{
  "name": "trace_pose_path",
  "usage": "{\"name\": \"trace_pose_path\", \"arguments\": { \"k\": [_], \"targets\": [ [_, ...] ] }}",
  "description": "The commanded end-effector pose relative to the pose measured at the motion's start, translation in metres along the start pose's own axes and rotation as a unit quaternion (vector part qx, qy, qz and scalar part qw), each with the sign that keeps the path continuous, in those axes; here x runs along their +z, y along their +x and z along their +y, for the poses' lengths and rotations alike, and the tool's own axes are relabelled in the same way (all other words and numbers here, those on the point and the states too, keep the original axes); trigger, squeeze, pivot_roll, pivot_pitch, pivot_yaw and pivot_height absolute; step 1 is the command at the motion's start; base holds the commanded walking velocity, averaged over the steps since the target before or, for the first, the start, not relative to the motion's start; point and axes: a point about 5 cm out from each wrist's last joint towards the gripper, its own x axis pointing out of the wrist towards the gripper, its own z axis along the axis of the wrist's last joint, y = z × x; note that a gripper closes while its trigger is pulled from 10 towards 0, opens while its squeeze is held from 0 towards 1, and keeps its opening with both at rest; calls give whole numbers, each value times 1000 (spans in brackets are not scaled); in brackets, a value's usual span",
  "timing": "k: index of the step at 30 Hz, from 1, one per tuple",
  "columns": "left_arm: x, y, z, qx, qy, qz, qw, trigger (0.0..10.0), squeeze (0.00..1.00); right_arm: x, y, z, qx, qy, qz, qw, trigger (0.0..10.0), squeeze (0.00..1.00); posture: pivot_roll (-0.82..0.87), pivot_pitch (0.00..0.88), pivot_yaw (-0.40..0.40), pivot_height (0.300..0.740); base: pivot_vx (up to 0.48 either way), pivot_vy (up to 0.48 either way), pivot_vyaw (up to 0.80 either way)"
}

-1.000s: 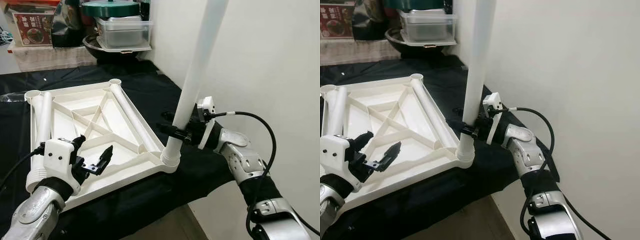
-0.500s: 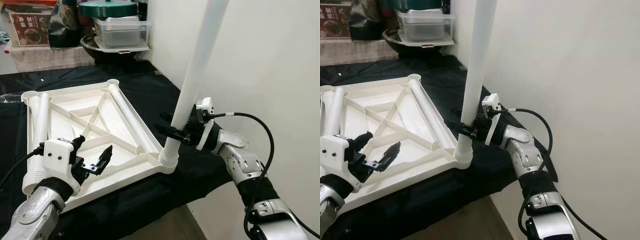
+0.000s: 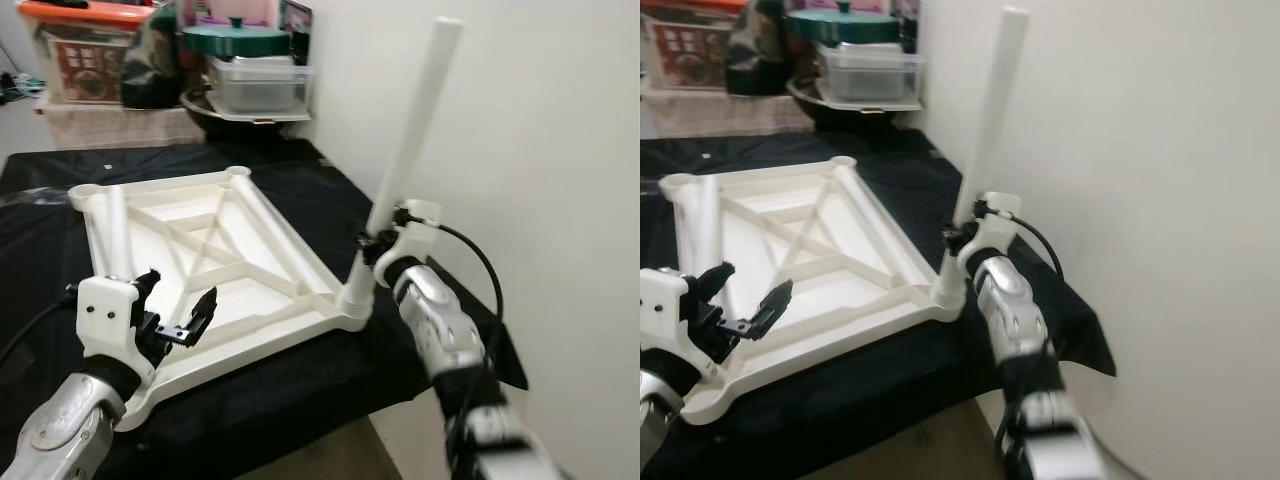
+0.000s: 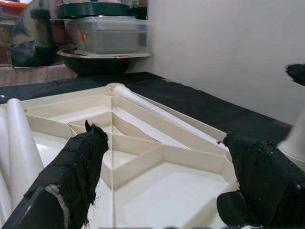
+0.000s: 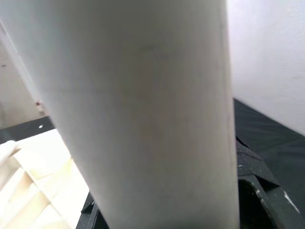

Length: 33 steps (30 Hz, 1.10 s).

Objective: Building children table

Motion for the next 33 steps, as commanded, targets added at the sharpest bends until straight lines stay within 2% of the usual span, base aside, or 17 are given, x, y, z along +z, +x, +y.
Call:
{"name": "trace_pose_path", "arguments": {
  "k": [1, 5, 6, 7, 8, 9, 13, 14, 17, 19, 20, 22, 23, 24, 26, 28, 33],
  "targets": [
    [-1, 7, -3, -7, -4, 3, 1000, 10000, 0, -26, -7, -2, -29, 16, 61, 998, 0, 0, 129, 0, -88, 714, 0, 0, 0],
    [-1, 10, -4, -9, -5, 2, 1000, 10000, 0, -23, -3, 5, -19, 17, 66, 997, 0, 0, 122, 0, -84, 714, 0, 0, 0],
    [-2, 11, -5, -10, -6, 3, 1000, 10000, 0, -22, -1, 7, -8, 19, 69, 997, 8980, 0, 120, 0, -83, 714, 0, 0, 0],
    [-3, 11, -6, -12, -8, 4, 1000, 10000, 0, -17, 1, 8, 1, 32, 58, 998, 10000, 71, 118, 0, -83, 714, 0, 0, 0],
    [-3, 11, -6, -12, -8, 4, 1000, 10000, 0, -17, 1, 8, 1, 32, 58, 998, 10000, 71, 118, 0, -83, 714, 0, 0, 0],
    [-3, 11, -7, -15, -9, 4, 1000, 10000, 0, -13, 3, 9, 10, 44, 50, 998, 10000, 1000, 118, 0, -82, 714, 0, 0, 0],
    [-4, 11, -7, -16, -9, 6, 1000, 10000, 0, -2, 3, 13, 36, 61, 36, 997, 10000, 1000, 118, 0, -82, 714, 0, 0, 0],
    [-3, 12, -6, -17, -9, 6, 1000, 10000, 0, 16, 7, 15, 99, 61, 7, 993, 10000, 0, 112, 0, -80, 714, 0, 0, 0],
    [-3, 12, -6, -17, -9, 6, 1000, 10000, 0, 22, 9, 15, 120, 58, -3, 991, 10000, 0, 112, 0, -80, 714, 0, 0, 0],
    [-3, 12, -5, -19, -6, 5, 1000, 10000, 0, 44, 12, 8, 207, 54, -29, 976, 10000, 0, 106, 0, -78, 714, 0, 0, 0],
    [-3, 12, -5, -19, -6, 5, 1000, 10000, 0, 44, 12, 8, 207, 54, -29, 976, 10000, 0, 106, 0, -78, 714, 0, 0, 0],
    [-3, 13, -5, -21, -4, 5, 1000, 10000, 0, 56, 12, 0, 270, 33, -36, 962, 10000, 0, 103, 0, -78, 714, 0, 0, 0],
    [-3, 13, -5, -21, -4, 5, 1000, 10000, 0, 56, 12, 0, 270, 33, -36, 962, 10000, 0, 103, 0, -78, 714, 0, 0, 0],
    [-3, 14, -5, -23, -2, 6, 1000, 10000, 0, 57, 11, -8, 326, -1, -18, 945, 10000, 0, 101, 0, -78, 714, 0, 0, 0],
    [-3, 14, -5, -23, -2, 6, 1000, 10000, 0, 57, 11, -8, 326, -1, -18, 945, 10000, 0, 101, 0, -78, 714, 0, 0, 0],
    [-4, 15, -6, -26, -1, 6, 1000, 10000, 0, 54, 11, -15, 374, -33, 11, 927, 10000, 0, 101, 0, -76, 714, 0, 0, 0],
    [-4, 16, -6, -30, 2, 7, 1000, 10000, 0, 53, 18, -19, 410, -66, 36, 909, 10000, 0, 108, 0, -77, 714, 0, 0, 0]
  ]
}}
